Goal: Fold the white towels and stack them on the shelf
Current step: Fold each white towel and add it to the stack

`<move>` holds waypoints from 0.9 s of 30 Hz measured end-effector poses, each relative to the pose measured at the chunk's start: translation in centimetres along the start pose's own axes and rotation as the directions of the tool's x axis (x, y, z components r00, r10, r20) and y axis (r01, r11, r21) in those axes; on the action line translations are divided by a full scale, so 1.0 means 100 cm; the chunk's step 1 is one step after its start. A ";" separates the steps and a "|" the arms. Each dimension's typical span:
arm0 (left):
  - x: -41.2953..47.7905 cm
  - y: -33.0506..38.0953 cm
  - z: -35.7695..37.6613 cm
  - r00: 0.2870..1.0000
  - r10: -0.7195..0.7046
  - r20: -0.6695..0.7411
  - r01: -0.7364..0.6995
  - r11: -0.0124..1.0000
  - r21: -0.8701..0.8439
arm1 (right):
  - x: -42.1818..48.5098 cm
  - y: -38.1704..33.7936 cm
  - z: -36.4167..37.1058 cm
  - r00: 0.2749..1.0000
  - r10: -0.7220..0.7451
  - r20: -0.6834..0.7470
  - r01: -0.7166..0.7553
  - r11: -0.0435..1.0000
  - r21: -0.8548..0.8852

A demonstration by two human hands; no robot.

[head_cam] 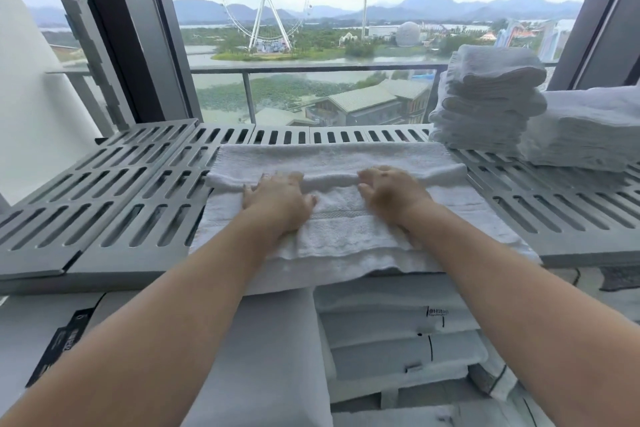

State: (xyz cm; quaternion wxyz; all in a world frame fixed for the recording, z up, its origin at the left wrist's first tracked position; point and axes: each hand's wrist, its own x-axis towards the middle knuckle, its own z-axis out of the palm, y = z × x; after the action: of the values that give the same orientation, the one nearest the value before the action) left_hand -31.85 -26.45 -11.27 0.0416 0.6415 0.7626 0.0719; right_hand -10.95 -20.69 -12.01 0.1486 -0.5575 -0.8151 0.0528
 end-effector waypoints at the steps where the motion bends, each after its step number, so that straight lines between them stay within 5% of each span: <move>1: -0.003 0.000 0.001 0.999 0.017 0.034 -0.017 1.000 0.022 | -0.004 0.002 0.003 0.998 0.002 0.065 -0.001 1.000 -0.007; 6: -0.017 0.004 -0.005 0.998 0.040 0.058 -0.044 0.997 0.066 | -0.013 0.005 -0.002 0.989 -0.032 0.141 0.029 0.999 0.021; 12: -0.046 0.011 0.009 0.975 0.222 0.013 -0.221 0.975 -0.032 | -0.047 -0.004 -0.011 0.985 -0.158 -0.076 0.163 0.984 0.071; 23: -0.066 0.020 0.015 0.971 0.217 -0.099 -0.221 0.975 -0.037 | -0.100 0.011 -0.015 0.934 -0.242 -0.262 0.254 0.967 0.010; 27: -0.085 0.019 0.015 0.961 0.251 -0.119 -0.260 0.963 -0.066 | -0.118 0.020 -0.009 0.934 -0.279 -0.222 0.280 0.960 -0.029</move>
State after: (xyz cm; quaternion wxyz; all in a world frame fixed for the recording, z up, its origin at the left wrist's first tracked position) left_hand -28.28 -34.46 -12.70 0.0160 0.7275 0.6710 0.1427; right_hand -4.92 -30.95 -13.87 0.2462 -0.4381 -0.8640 -0.0309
